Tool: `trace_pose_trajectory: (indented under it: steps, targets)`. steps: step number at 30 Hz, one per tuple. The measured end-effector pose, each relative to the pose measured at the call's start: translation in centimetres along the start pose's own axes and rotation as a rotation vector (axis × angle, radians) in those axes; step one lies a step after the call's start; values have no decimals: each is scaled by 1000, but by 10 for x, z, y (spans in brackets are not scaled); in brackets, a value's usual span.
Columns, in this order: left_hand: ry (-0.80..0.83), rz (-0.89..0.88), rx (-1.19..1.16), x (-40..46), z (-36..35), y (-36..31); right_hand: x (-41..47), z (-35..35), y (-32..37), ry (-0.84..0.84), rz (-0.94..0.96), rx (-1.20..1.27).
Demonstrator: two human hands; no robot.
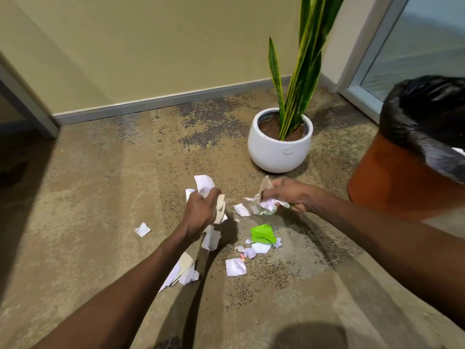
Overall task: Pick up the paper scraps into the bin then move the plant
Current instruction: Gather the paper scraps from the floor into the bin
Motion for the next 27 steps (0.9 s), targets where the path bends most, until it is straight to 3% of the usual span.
trace_pose_trajectory:
  steps: [5,10,15,19,23,27]
  targets:
    - [-76,20,-220,11,-47,-58,-45,31,27,-81,44,309]
    - [51,-118,-223,14,-115,-144,-103,88,70,-224,209,454]
    - [242,-235,-303,-10,-209,-230,-159,165,107,-298,431,906]
    - [359,-337,-305,-27,-289,-283,-198,221,112,-303,454,1161]
    - [402,-273,2,-25,-360,-295,-221,261,96,-712,466,979]
    - [803,-186,392,-37,-398,-278,-222,287,56,-989,238,714]
Point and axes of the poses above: each hand's wrist, its own x-axis towards the middle knuckle, its own z-axis out of the back of the hand, y = z × x, the point moved 4 cm from there along x, towards the middle knuckle, and after that the axes turned 5 degrees about z, right-handed, at the moved point
